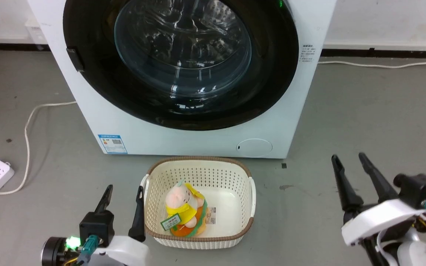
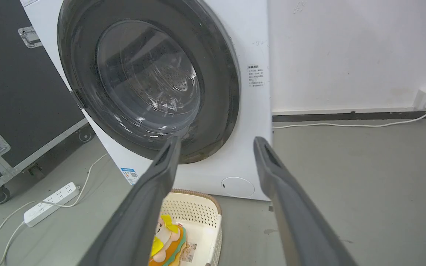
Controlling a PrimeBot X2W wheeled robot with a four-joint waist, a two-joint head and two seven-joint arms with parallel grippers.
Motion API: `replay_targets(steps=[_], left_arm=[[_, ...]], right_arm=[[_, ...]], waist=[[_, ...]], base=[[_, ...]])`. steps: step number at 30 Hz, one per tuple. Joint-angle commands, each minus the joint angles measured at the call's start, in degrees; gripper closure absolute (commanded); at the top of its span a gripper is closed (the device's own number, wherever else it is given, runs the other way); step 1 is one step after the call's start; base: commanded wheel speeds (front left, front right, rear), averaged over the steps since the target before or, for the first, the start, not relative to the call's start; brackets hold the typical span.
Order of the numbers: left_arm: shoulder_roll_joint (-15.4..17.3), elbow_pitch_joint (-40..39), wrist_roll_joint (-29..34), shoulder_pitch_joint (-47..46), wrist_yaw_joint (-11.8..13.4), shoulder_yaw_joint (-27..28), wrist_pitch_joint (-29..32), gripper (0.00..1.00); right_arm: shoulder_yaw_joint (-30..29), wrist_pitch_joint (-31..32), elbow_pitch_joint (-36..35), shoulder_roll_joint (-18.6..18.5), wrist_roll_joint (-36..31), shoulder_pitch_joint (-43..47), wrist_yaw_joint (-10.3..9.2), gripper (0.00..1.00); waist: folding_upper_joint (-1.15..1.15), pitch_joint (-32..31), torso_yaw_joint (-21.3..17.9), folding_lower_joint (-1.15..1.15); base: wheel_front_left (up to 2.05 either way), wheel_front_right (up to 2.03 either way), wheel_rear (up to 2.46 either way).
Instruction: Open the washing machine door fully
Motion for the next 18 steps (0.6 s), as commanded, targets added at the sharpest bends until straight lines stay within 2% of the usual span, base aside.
replay_targets(steps=[1,4,5,6,7,18], left_arm=[[0.2,0.2,-0.4,-1.4,0.3,-0.3,-0.7,0.0],[0.2,0.3,-0.4,-1.6,0.4,-0.5,-1.1,0.0],[0.2,0.4,-0.5,-1.8,0.4,-0.6,-1.2,0.0],[0.2,0.4,-0.5,-1.9,0.4,-0.7,-1.3,0.0],[0.2,0.4,-0.5,-2.1,0.4,-0.7,-1.5,0.0],[0.4,0.2,-0.4,-3.6,0.7,-1.3,-2.7,0.0]], right_arm=[[-0.2,0.2,0.9,-0.6,2.8,-2.4,-0.01,0.0],[-0.5,0.8,1.8,-0.7,5.7,-4.2,-0.01,0.0],[-0.5,1.0,2.1,-0.8,6.6,-4.8,-0.01,0.19],[-0.6,1.2,2.4,-0.9,7.5,-5.4,-0.02,0.68],[-0.8,1.4,2.7,-0.9,8.5,-6.1,-0.02,1.0],[-2.1,5.0,7.7,-1.0,18.4,-14.2,-0.02,1.0]], waist=[[0.0,0.6,0.3,0.0],[0.0,1.2,0.6,0.0],[0.0,1.4,0.7,0.0],[0.0,1.7,0.8,0.0],[0.0,2.0,0.9,0.0],[0.0,4.9,2.0,0.0]], base=[[0.0,0.0,0.0],[0.0,0.0,0.0],[0.0,0.0,0.0],[0.0,0.0,0.0],[0.0,0.0,0.0],[0.0,0.0,0.0]])
